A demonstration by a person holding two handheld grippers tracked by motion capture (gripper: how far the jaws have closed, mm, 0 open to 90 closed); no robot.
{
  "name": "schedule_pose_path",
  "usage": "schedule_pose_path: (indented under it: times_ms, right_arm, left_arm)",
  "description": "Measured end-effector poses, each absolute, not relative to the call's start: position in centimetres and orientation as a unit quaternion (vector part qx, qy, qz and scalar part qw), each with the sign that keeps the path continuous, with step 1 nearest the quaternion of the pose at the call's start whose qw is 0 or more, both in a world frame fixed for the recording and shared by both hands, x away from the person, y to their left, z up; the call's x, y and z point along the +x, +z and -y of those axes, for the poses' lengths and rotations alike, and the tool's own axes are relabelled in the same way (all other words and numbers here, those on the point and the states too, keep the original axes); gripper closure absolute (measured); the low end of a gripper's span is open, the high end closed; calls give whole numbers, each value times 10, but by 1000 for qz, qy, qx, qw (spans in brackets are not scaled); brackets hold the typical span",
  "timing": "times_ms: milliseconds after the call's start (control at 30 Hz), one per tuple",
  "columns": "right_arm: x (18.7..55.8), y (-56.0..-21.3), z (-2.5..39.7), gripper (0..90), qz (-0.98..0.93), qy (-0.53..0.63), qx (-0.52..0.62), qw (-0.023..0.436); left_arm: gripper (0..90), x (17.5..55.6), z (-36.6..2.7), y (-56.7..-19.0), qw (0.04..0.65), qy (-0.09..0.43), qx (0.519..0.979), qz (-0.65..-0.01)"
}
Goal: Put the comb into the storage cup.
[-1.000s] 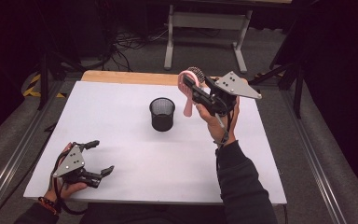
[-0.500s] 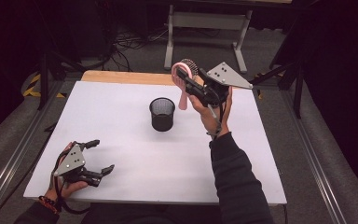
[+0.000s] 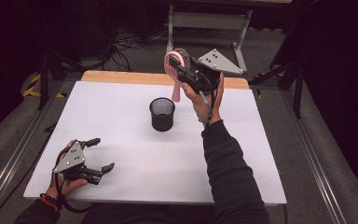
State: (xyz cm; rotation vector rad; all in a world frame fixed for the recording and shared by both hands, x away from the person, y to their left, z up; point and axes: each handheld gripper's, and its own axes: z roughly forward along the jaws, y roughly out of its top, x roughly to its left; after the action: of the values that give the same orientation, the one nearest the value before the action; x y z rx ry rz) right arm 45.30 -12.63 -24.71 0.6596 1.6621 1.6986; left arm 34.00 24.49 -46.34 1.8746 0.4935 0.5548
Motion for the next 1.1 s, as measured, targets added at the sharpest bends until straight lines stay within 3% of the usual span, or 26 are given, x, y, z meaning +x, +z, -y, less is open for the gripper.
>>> schedule_pose_path:
  times_ms: [467, 1100]
  right_arm:
    - [468, -257, 122, 634, -636, 653, 264, 314]
    - [471, -300, 104, 634, -644, 646, 287, 292]
  left_arm:
    - [31, 344, -239, -468, 528, 222, 794, -204]
    - [31, 340, -237, -463, 533, 229, 793, -188]
